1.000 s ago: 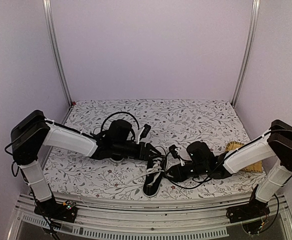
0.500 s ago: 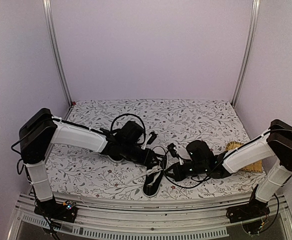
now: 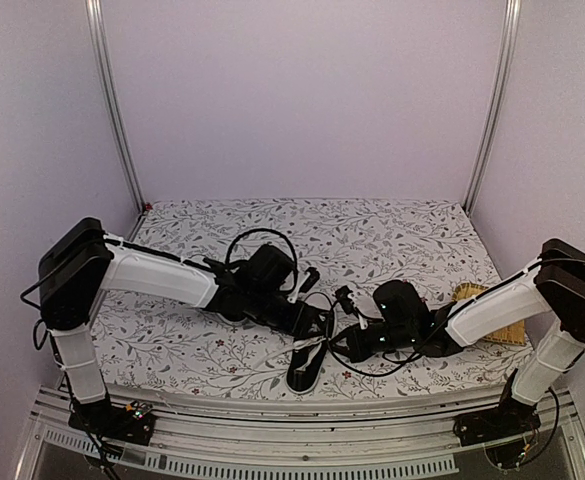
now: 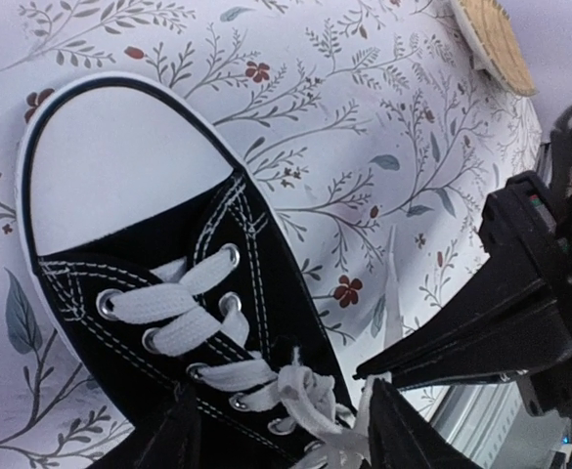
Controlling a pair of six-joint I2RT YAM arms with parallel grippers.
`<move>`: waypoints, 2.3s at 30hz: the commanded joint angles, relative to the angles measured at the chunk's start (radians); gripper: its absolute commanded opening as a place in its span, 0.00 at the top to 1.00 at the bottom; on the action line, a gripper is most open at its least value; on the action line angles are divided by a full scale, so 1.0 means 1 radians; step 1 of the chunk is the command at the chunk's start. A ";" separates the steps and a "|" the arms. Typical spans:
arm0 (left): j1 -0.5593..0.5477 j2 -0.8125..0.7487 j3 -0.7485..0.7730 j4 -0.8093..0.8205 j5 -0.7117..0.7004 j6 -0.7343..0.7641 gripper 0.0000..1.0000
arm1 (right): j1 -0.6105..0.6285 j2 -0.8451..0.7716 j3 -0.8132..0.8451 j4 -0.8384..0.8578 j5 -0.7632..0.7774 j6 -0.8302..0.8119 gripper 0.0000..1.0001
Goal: Tie the shoes
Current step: Cross the half-tied shoelace with the shoelace loop.
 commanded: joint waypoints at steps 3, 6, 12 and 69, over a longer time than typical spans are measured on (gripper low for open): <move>-0.040 -0.030 0.022 -0.050 -0.027 0.015 0.42 | -0.002 0.001 0.017 0.022 -0.009 0.008 0.97; -0.055 -0.043 0.024 -0.050 -0.042 0.025 0.40 | -0.002 0.002 0.018 0.025 -0.010 0.011 0.98; -0.057 -0.061 0.018 -0.043 -0.066 0.025 0.37 | -0.002 -0.004 0.014 0.026 -0.012 0.014 0.98; -0.061 -0.126 -0.262 0.377 -0.004 -0.217 1.00 | 0.014 0.152 0.179 0.031 -0.044 0.067 0.98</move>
